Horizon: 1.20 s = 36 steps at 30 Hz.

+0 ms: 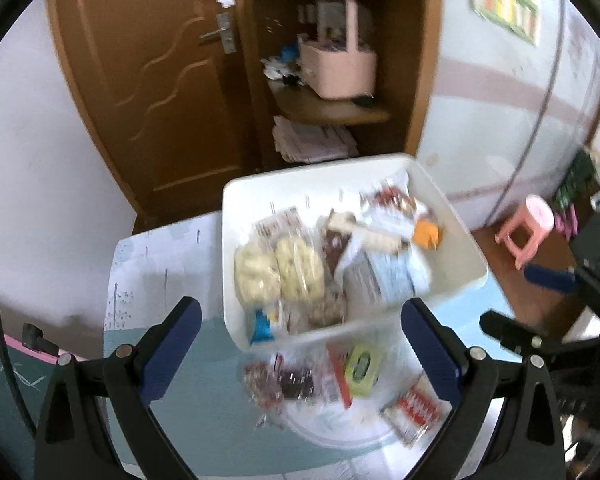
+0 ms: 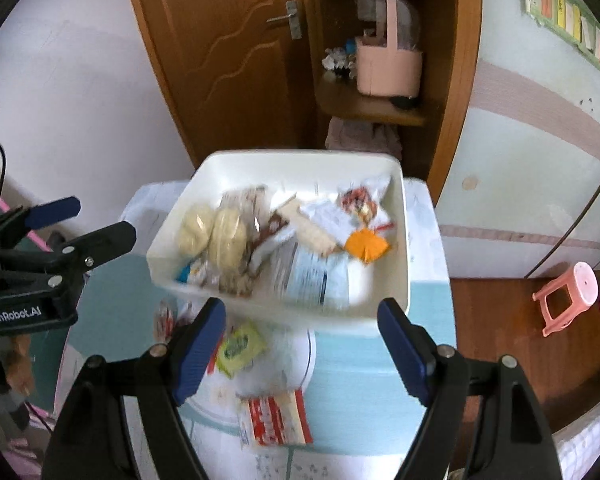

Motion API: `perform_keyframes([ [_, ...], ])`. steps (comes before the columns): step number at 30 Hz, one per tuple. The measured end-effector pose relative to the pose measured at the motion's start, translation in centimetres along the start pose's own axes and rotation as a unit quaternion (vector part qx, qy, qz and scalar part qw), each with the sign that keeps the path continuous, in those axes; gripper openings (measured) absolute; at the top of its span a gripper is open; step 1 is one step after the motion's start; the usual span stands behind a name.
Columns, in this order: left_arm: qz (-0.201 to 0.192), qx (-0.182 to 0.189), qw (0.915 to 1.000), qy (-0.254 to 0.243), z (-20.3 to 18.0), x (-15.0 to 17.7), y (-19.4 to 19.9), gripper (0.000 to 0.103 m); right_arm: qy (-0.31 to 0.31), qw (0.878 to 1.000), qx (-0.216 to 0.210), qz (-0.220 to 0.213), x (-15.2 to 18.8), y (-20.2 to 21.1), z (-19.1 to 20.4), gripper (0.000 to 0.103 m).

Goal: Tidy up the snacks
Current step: 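Move both tools back from the tray toward the remaining snacks, then grasp the clear nut bag with the left tool while the right tool grasps the red Cookies pack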

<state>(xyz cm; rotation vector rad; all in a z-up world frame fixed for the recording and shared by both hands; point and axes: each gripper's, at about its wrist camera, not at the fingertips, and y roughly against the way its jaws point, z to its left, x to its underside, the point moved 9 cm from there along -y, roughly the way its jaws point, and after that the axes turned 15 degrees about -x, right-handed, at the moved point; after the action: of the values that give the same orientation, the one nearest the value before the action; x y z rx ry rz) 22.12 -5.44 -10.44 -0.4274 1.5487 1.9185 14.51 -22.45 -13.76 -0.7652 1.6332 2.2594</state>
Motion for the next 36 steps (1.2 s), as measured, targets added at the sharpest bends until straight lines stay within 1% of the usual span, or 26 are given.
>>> perform_keyframes([
  [2, 0.004, 0.000, 0.9998, -0.019, -0.4, 1.8, -0.2, 0.100, -0.003, 1.000, -0.006, 0.014, 1.8, -0.7, -0.1, 0.079],
  [5, 0.028, 0.007, 0.9990, -0.034, -0.7, 5.1, -1.2, 0.100, -0.019, 0.999, -0.014, 0.049, 5.0, -2.6, -0.6, 0.079],
  [9, 0.060, 0.012, 0.9974, -0.039, -0.7, 8.4, -2.7, 0.100, -0.040, 0.994, -0.032, 0.100, 9.8, -5.5, -0.7, 0.079],
  [12, 0.082, 0.011, 0.9959, -0.036, -0.4, 10.5, -3.9, 0.100, -0.041, 0.990, -0.037, 0.128, 12.6, -7.4, -0.4, 0.079],
  [16, 0.099, 0.008, 0.9947, -0.025, 0.4, 12.2, -5.4, 0.100, -0.029, 0.987, -0.027, 0.154, 14.7, -9.5, 0.1, 0.079],
  [20, 0.115, 0.003, 0.9934, -0.007, 1.3, 12.8, -7.0, 0.100, -0.018, 0.985, -0.026, 0.168, 15.5, -10.7, 0.8, 0.081],
  [22, 0.124, 0.003, 0.9922, 0.005, 1.7, 13.1, -8.0, 0.100, -0.009, 0.986, -0.020, 0.167, 15.3, -11.3, 1.2, 0.084],
  [25, 0.143, -0.001, 0.9894, 0.025, 2.3, 13.4, -9.7, 0.100, 0.004, 0.986, -0.006, 0.168, 15.0, -11.9, 1.5, 0.084],
  [29, 0.168, -0.004, 0.9845, 0.051, 2.7, 13.9, -11.9, 0.100, 0.005, 0.986, -0.007, 0.166, 14.6, -12.2, 1.5, 0.083],
  [31, 0.174, -0.003, 0.9828, 0.061, 2.7, 13.9, -12.7, 0.100, 0.007, 0.987, -0.002, 0.160, 14.4, -12.2, 1.3, 0.072],
  [32, 0.177, -0.004, 0.9821, 0.065, 2.7, 13.9, -13.0, 0.100, 0.006, 0.987, -0.005, 0.158, 14.2, -12.1, 1.2, 0.070],
  [34, 0.181, -0.004, 0.9808, 0.072, 2.7, 13.8, -13.7, 0.100, 0.000, 0.988, -0.012, 0.151, 13.8, -12.0, 1.1, 0.061],
  [35, 0.182, -0.004, 0.9802, 0.077, 2.8, 13.7, -14.1, 0.100, -0.006, 0.989, -0.017, 0.149, 13.7, -12.0, 1.0, 0.059],
  [36, 0.184, -0.004, 0.9795, 0.082, 2.9, 13.6, -14.5, 0.100, -0.009, 0.989, -0.020, 0.147, 13.5, -12.0, 0.9, 0.055],
])
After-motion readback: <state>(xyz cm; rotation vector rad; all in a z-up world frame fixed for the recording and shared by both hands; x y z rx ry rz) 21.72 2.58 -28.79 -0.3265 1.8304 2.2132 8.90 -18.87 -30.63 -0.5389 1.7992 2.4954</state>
